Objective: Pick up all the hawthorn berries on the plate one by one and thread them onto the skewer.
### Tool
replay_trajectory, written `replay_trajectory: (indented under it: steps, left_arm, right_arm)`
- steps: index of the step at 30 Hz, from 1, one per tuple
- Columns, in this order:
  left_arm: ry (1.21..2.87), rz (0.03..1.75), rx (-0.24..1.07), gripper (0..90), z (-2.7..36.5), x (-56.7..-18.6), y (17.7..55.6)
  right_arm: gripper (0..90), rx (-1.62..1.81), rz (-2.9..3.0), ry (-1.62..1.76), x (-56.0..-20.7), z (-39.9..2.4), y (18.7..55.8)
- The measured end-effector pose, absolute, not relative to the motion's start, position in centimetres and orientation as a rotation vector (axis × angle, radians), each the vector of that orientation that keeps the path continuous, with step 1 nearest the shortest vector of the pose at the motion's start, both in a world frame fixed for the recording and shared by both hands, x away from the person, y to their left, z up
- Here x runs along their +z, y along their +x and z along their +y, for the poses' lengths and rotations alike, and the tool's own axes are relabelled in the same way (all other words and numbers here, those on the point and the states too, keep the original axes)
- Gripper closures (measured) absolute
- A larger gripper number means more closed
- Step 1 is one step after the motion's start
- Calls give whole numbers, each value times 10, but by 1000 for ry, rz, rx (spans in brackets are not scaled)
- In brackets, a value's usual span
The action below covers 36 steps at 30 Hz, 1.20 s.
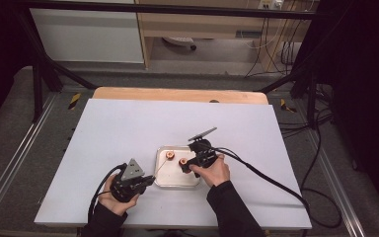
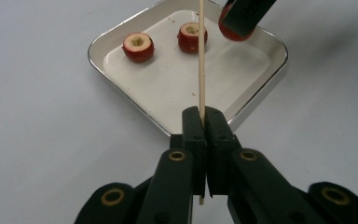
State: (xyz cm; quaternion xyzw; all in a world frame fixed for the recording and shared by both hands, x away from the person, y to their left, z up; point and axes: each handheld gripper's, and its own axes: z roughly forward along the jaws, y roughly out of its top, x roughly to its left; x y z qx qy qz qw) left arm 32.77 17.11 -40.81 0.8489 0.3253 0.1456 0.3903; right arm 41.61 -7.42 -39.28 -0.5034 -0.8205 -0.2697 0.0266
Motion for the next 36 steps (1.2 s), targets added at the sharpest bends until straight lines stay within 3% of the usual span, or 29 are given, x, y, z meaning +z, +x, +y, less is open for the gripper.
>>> replay_trajectory:
  steps: [8, 18, 36]
  left_arm:
    - [2095, 866, 364, 882, 172, -406, 325]
    - [2032, 921, 332, 882, 170, -407, 322]
    - [1957, 947, 274, 881, 159, -406, 315]
  right_arm:
    - [602, -1316, -2310, -1573, -369, -98, 405]
    - [603, -1824, -1990, -1584, -375, -109, 396]
    - [604, -2247, -1668, -1502, -387, -92, 385]
